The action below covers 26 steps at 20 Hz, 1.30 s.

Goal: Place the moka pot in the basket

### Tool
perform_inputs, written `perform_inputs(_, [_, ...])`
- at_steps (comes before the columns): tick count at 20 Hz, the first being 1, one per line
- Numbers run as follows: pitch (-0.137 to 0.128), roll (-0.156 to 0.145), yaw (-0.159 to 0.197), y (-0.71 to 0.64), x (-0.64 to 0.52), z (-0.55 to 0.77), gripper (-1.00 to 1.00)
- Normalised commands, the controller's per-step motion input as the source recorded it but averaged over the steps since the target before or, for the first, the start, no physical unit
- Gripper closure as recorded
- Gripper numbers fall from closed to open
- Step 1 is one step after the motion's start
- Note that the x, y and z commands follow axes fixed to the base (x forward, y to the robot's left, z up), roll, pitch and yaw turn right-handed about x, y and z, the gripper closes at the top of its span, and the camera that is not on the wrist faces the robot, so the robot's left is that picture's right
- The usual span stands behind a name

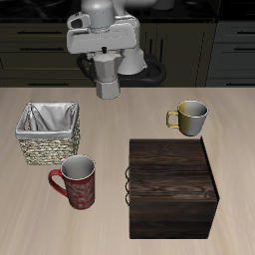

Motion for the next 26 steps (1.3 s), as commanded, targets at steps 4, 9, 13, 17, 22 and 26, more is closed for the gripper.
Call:
perform_inputs(4, [0.036,-0.022,-0.065,-0.39,0.14,0.16,1.0])
perform_inputs(9, [0.032,-0.037,-0.077,-0.56,0.18,0.13,1.0])
perform_inputs(13, [0.0,-0.073,-0.057,-0.53,0.15,0.13,1.0])
perform_inputs(17, [-0.003,-0.075,-0.031,-0.43,0.15,0.05,1.0])
perform_inputs(22, [0.013,-0.076,-0.044,-0.45,0.12,0.01,1.0])
perform_inputs(26, [-0.011,-0.056,-0.04,-0.32,0.02,0.06,1.0])
